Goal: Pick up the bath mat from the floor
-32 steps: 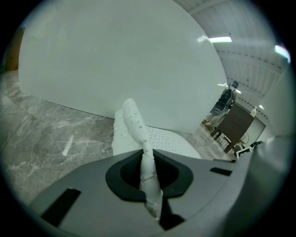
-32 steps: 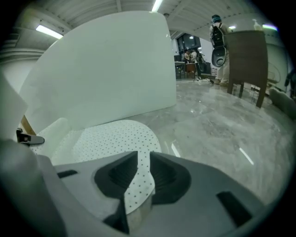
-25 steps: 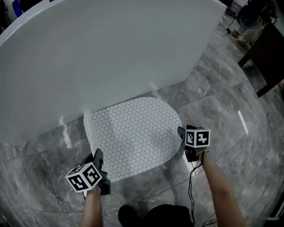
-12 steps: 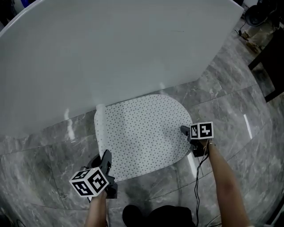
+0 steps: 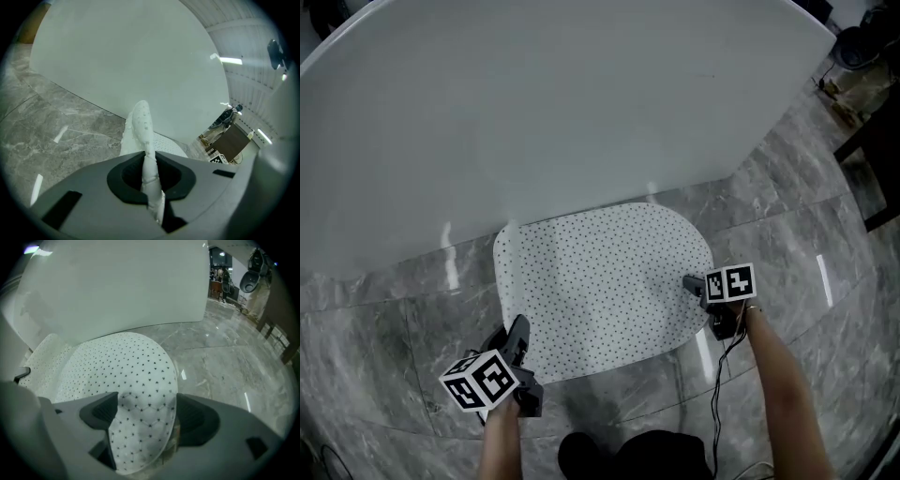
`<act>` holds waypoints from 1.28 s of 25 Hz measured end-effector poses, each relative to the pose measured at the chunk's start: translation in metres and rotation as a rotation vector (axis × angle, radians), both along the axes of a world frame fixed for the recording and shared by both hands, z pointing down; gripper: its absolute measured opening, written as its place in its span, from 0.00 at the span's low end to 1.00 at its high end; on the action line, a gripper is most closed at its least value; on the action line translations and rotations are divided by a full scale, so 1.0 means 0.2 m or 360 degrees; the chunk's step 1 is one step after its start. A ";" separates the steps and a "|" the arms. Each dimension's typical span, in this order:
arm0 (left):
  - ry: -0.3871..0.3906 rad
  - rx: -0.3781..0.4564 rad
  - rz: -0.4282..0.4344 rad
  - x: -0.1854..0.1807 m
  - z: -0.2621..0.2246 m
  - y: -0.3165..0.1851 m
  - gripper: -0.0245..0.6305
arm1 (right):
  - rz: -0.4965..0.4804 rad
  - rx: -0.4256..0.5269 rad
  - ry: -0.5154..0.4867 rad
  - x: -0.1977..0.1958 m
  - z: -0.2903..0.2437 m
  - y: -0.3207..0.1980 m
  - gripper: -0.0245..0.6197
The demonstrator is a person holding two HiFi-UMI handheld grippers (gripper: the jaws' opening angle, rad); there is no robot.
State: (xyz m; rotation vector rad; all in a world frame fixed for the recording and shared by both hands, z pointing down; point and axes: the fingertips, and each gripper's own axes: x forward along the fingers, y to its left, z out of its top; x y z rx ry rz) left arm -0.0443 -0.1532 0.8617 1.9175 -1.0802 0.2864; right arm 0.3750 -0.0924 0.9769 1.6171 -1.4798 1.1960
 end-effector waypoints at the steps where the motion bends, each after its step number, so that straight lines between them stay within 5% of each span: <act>1: 0.0009 -0.0001 -0.0006 -0.01 0.00 0.00 0.07 | 0.0002 0.0001 -0.0002 -0.01 0.00 0.00 0.63; 6: 0.0033 -0.0004 -0.0022 -0.03 0.00 -0.01 0.07 | -0.0036 0.0012 -0.0051 -0.06 -0.01 -0.02 0.62; 14: 0.0037 -0.0017 -0.0046 -0.08 0.01 -0.01 0.07 | -0.0290 0.0055 -0.0347 -0.44 -0.08 -0.06 0.61; 16: 0.0005 -0.0012 -0.0041 -0.10 0.01 -0.01 0.07 | -0.0273 0.0096 -0.0383 -0.50 -0.13 -0.08 0.53; 20: -0.0085 0.0003 -0.0040 -0.18 0.00 -0.02 0.07 | -0.0179 0.0182 -0.0293 -0.51 -0.21 -0.10 0.12; 32: -0.0132 0.0048 -0.0026 -0.23 -0.14 -0.03 0.07 | -0.0085 0.0406 -0.0594 -0.67 -0.57 -0.06 0.08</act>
